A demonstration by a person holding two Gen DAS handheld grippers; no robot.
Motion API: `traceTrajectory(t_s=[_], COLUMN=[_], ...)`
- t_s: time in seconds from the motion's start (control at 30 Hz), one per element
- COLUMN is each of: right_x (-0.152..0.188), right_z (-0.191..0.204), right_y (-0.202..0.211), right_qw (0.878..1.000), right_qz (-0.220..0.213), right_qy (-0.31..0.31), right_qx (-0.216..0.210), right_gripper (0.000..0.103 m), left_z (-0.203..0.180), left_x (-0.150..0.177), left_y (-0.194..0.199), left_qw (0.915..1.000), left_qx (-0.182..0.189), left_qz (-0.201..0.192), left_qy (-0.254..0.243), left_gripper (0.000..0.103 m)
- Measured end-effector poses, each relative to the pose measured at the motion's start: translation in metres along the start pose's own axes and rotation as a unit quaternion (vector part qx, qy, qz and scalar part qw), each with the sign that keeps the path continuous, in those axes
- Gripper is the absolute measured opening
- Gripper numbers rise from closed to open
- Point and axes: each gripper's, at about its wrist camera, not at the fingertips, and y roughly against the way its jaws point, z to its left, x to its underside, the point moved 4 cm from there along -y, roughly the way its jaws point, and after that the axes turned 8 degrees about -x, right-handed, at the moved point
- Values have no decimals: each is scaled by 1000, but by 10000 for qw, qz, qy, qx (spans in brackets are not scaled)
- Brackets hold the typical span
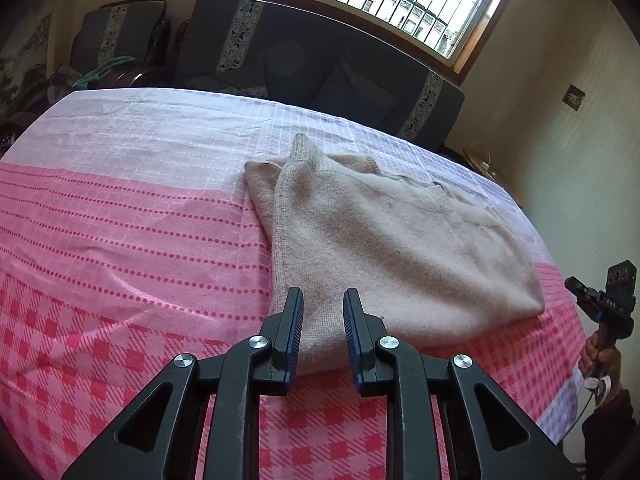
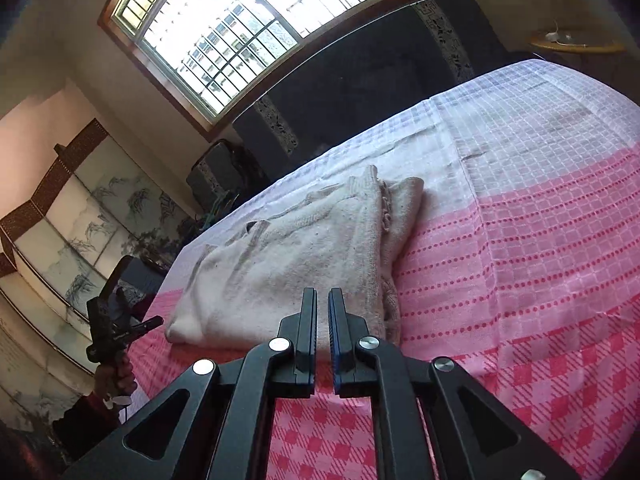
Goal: Fold small clothes
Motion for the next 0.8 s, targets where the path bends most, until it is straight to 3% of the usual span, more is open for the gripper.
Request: traceTrajectory(t_s=[0.17, 0.33, 0.67, 0.8], right_x=[3, 32, 38, 38], right_z=[14, -10, -5, -4], right_y=[-52, -75, -75, -75], right_qw=[9973, 9901, 9889, 9894], right_qz=[578, 1080, 872, 862], right_qy=[358, 338, 629, 598], right_qx=[289, 825, 1027, 1006], right_gripper=[8, 6, 4, 4], left_z=[-18, -25, -39, -43], left_x=[5, 12, 12, 13], left_y=[-15, -22, -24, -24], left_qw=[9981, 9930, 9746, 9720], left_qx=[-521, -1007, -1887, -1978], left_qz=[-49, -111, -357, -425], left_qy=[-327, -610, -1149, -1193], left_gripper=[23, 23, 24, 24])
